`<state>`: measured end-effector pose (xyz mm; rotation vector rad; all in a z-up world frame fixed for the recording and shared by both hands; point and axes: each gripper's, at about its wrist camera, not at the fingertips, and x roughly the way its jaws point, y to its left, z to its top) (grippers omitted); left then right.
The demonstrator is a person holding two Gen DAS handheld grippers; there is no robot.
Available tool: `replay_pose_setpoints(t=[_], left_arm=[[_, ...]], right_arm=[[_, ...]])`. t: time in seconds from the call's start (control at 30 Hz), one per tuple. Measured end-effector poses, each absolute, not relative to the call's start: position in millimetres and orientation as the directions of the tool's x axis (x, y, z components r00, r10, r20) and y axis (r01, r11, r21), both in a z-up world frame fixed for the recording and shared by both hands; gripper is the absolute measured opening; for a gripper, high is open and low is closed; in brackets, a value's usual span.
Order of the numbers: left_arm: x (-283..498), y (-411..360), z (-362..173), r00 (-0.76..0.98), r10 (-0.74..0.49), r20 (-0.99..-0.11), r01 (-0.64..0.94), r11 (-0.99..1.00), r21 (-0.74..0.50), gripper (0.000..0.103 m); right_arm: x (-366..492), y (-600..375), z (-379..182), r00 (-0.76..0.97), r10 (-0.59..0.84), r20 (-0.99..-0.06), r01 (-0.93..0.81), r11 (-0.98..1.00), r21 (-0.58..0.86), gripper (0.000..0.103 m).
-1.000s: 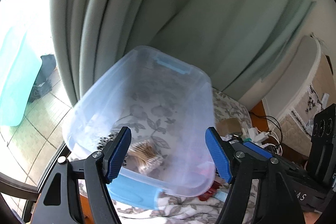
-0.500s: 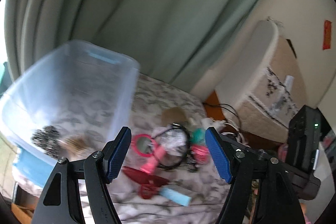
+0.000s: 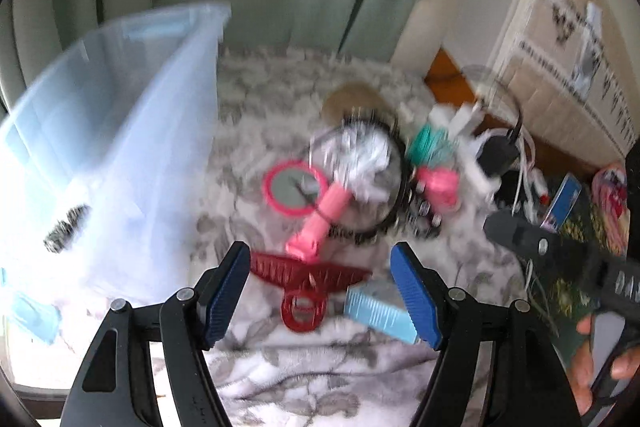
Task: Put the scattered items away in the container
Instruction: 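Move both tools back from the box toward the remaining items, then grasp the red claw clip with the left tool while the right tool grasps the white box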
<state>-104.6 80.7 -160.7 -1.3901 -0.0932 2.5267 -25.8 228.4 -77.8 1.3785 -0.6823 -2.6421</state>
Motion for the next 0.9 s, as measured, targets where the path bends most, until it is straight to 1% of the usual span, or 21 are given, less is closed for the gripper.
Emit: replay_pose_setpoints(t=[0.13,0.2,0.23,0.37,0.6,0.7,0.77,0.9], left_arm=[[-90.2,70.7,-156.5,-0.465,0.221,-0.857,-0.19,-0.971,-0.147,0.074],[-96.6,74.1,-174.6,-0.44,0.216,-0.872,-0.185,-0.972,-0.148,0.074],[-87.1,67.0,-162.4,-0.431,0.214,-0.877,-0.184,-0.972,-0.147,0.074],[-65.8,51.4,-144.4,-0.412,0.217,-0.885,-0.178,-0.972,-0.155,0.074],[-70.7,55.2,-155.9,-0.397,0.214,-0.893,-0.172,-0.973,-0.156,0.073],[-72.5,56.0,-160.8,-0.39,0.222,-0.894,-0.174,-0.971,-0.165,0.068],[-75.4,58.2,-163.1,-0.383,0.229,-0.895,-0.178,-0.969,-0.172,0.061],[-71.7,55.1,-159.2,-0.379,0.24,-0.894,-0.182,-0.966,-0.182,0.055]], right_arm=[[-22.4,219.9,-105.9,-0.517,-0.296,-0.803,-0.133,-0.899,0.416,0.073],[-22.8,214.5,-116.5,-0.482,-0.3,-0.823,-0.129,-0.905,0.405,0.073],[-22.1,212.0,-120.1,-0.47,-0.298,-0.831,-0.128,-0.908,0.398,0.073],[-18.7,206.4,-127.3,-0.447,-0.3,-0.843,-0.126,-0.912,0.392,0.073],[-19.5,199.0,-133.4,-0.419,-0.301,-0.857,-0.121,-0.916,0.381,0.073],[-20.4,198.7,-138.4,-0.407,-0.306,-0.86,-0.129,-0.913,0.386,0.073],[-21.2,198.6,-141.2,-0.402,-0.31,-0.862,-0.134,-0.911,0.39,0.073],[-23.2,198.0,-144.3,-0.394,-0.317,-0.863,-0.138,-0.908,0.396,0.073]])
